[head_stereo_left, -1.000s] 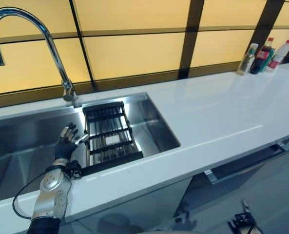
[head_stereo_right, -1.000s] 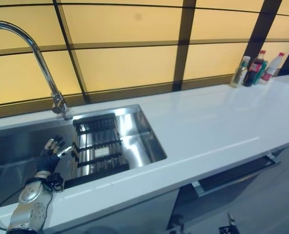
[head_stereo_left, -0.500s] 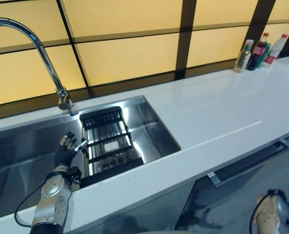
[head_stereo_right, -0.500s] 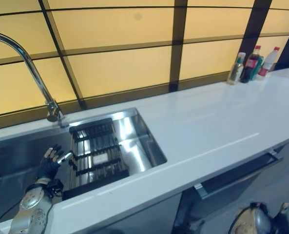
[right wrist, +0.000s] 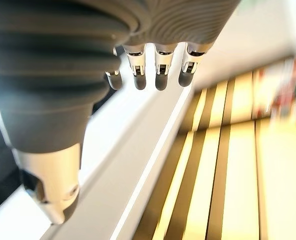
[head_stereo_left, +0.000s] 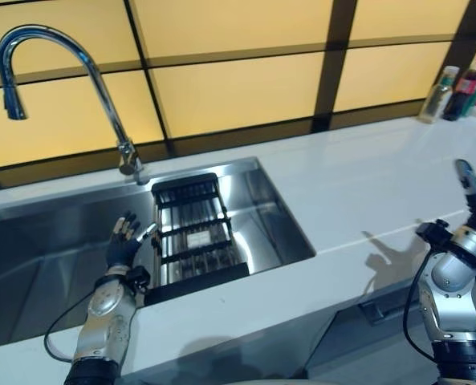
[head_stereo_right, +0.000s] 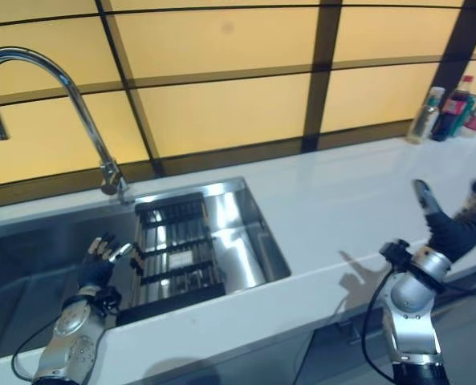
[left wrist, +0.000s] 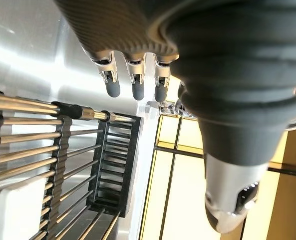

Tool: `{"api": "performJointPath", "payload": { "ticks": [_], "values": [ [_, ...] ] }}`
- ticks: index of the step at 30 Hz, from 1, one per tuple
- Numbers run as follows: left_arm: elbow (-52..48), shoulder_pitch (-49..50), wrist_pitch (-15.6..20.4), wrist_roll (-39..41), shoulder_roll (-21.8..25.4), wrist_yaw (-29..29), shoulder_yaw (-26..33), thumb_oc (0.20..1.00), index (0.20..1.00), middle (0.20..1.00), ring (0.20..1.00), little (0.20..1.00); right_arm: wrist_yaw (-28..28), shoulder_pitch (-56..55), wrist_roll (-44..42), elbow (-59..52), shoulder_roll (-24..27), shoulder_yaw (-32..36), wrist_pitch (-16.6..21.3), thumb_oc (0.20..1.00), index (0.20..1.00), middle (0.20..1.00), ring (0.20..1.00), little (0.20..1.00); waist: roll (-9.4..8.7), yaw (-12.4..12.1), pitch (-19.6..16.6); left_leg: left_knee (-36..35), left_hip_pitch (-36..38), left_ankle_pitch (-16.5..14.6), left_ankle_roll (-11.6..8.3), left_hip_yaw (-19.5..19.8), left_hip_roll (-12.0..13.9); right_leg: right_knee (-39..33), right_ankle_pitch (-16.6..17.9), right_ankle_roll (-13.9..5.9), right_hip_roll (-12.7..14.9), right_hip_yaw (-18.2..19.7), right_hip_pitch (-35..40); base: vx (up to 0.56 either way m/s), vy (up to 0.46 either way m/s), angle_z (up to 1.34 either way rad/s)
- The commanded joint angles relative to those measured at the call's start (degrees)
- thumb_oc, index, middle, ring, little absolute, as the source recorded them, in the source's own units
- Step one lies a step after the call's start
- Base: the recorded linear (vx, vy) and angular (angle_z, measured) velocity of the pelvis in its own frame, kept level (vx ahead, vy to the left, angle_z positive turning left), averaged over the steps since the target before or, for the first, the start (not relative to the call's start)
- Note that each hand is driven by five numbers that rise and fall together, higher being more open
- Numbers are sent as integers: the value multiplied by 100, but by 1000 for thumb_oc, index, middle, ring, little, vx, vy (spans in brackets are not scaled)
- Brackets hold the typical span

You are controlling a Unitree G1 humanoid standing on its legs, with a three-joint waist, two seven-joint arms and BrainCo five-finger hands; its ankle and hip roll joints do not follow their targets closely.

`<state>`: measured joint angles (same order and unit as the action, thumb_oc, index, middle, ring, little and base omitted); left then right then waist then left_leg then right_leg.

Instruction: Pick up plates and place into dishwasher.

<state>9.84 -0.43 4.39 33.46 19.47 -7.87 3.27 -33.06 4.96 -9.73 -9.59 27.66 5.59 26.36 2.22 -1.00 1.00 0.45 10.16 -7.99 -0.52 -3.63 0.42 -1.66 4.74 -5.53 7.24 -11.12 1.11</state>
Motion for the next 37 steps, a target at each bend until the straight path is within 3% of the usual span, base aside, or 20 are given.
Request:
{"api": "performJointPath", "payload": {
  "ticks": [1,7,16,23,37],
  "values": [
    [-304,-72,254,168,43,-18,-292,1000,1000,1000,1000,1000,1436,549,-270,-198,237,-478,-76,1000,1000,1000,1000,1000,-442,-279,-72,144,-599,72,190,-55,-272,107,-460,-104,-28,-118,46,-22,-94,36],
    [-527,-105,228,59,29,-74,-432,1000,1000,1000,1000,1000,2339,846,-635,410,-24,-1486,-609,1000,1000,1000,1000,1000,-549,-582,-9,17,-595,211,94,121,-187,59,-524,-43,-12,-502,241,1,-101,34],
    [-656,93,82,93,-31,102,-490,1000,1000,1000,1000,1000,2369,551,-1087,1681,-1006,-2531,-1112,1000,1000,1000,1000,1000,-490,-1013,61,-22,-641,362,-22,515,-86,62,-707,64,1,-931,534,12,-70,30],
    [-650,180,9,39,-96,138,-589,1000,1000,1000,1000,1000,2542,264,-1706,2301,-1379,-2707,-1218,1000,1000,1000,1000,1000,-379,-1138,75,-59,-699,464,-87,719,-56,-4,-786,126,-25,-1063,674,-8,-26,25],
    [-536,239,-53,15,-108,209,-621,1000,1000,1000,1000,1000,2737,171,-1898,2406,-1420,-2666,-1087,1000,1000,1000,1000,1000,-278,-1083,113,-71,-703,532,-149,728,-6,-1,-842,156,-47,-1025,750,-8,-12,9]
  ]
}}
